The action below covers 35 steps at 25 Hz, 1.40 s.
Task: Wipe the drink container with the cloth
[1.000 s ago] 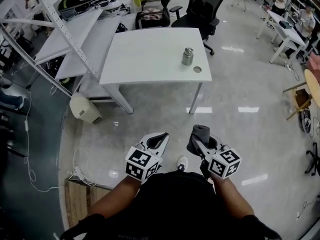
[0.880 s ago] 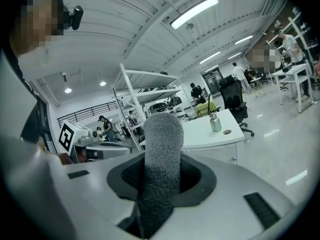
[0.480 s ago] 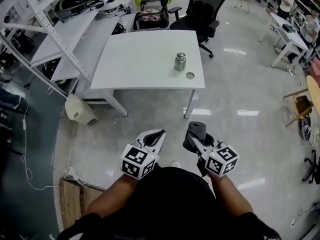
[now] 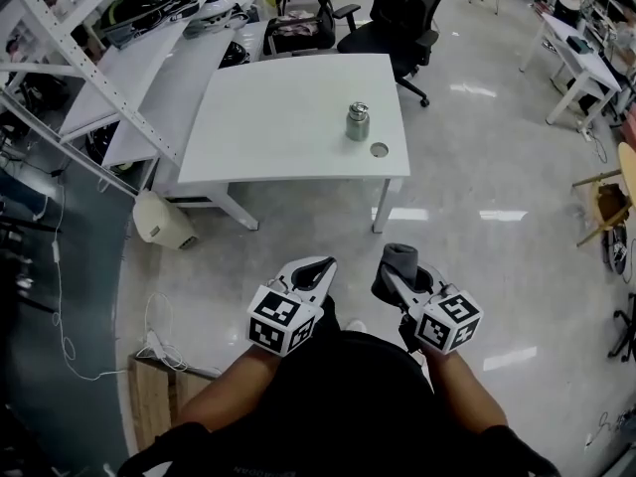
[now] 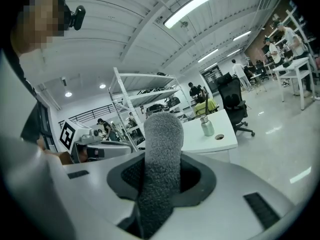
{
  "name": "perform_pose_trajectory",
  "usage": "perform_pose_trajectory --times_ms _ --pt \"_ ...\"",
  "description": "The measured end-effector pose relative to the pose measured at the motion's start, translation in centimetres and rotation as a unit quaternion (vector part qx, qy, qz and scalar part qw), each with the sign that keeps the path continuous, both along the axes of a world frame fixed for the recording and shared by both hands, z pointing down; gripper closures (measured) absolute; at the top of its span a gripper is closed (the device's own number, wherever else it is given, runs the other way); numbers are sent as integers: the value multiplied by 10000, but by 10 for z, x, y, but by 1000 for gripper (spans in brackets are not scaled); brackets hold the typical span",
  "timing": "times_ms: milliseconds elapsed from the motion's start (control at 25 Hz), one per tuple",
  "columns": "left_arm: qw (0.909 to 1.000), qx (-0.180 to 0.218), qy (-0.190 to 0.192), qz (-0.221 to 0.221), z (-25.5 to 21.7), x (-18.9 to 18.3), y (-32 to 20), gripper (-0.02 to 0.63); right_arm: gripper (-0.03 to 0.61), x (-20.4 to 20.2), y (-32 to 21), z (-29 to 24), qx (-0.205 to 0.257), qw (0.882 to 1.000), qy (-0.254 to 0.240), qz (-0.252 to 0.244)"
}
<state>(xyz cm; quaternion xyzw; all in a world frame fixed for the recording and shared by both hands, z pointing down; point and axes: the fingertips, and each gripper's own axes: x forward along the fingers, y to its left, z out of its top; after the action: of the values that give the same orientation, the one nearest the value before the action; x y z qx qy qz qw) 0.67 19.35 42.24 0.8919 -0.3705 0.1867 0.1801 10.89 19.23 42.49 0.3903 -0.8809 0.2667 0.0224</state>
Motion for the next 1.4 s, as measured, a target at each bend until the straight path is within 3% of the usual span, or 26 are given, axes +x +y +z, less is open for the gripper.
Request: perform_pose_trajectory --times_ms 640,1400 --pt "9997 -71 106 207 13 4 -94 597 468 5 -85 12 -154 9995 165 227" --pt "9983 8 179 555 9 -45 -254 597 468 -41 -226 6 -280 9970 432 581"
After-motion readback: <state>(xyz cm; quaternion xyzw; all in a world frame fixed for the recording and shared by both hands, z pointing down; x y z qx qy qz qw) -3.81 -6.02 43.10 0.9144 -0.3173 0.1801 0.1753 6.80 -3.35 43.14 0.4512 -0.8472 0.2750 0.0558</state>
